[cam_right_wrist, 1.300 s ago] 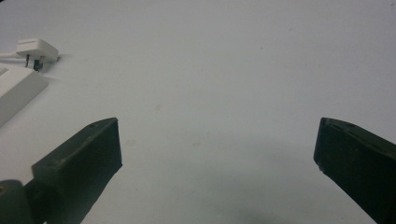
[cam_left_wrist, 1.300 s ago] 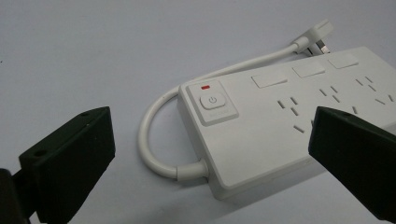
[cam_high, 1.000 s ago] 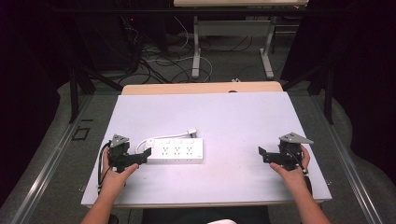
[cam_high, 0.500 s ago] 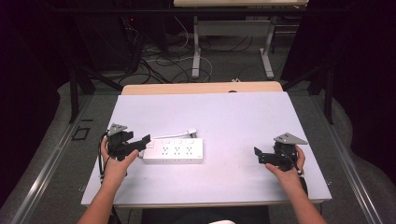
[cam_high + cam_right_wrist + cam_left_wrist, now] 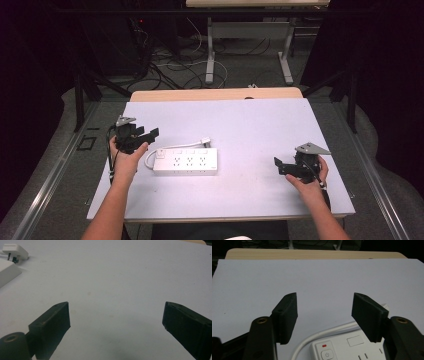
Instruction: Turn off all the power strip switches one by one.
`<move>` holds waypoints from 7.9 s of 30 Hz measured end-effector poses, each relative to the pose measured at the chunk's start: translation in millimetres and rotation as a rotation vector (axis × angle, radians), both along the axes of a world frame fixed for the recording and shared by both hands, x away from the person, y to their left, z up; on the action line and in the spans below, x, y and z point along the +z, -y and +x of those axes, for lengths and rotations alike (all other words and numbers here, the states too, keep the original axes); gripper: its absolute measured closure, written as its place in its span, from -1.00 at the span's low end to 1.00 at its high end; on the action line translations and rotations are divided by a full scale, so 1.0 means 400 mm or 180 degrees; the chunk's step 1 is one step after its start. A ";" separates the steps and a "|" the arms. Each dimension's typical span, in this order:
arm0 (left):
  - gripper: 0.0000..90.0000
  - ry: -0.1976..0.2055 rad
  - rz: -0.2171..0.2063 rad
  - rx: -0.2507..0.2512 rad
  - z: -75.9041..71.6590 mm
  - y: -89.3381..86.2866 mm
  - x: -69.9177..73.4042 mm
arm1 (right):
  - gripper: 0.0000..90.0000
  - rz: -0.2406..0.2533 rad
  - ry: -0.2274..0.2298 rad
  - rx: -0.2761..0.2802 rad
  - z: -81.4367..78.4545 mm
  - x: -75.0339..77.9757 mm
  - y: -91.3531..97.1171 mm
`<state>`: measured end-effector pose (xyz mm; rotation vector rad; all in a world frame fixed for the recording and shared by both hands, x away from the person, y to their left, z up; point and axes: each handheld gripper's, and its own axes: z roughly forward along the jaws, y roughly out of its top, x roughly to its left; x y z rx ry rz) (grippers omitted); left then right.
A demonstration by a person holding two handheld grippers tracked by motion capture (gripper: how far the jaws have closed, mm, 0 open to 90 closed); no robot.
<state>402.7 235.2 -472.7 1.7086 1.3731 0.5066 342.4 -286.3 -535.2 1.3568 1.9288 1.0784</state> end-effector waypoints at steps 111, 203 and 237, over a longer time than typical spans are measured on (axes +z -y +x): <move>1.00 -0.1074 0.0827 -0.0425 0.032 0.075 -0.115 | -0.68 0.0066 -0.0129 0.0076 0.016 -0.015 0.014; 0.93 -0.0957 0.0571 -0.0744 0.050 0.208 -0.121 | -0.68 0.0064 -0.0117 0.0069 0.015 -0.015 0.011; 1.00 -0.0910 0.0553 -0.0759 0.041 0.224 -0.131 | -0.67 0.0082 -0.0103 0.0076 0.014 -0.013 0.013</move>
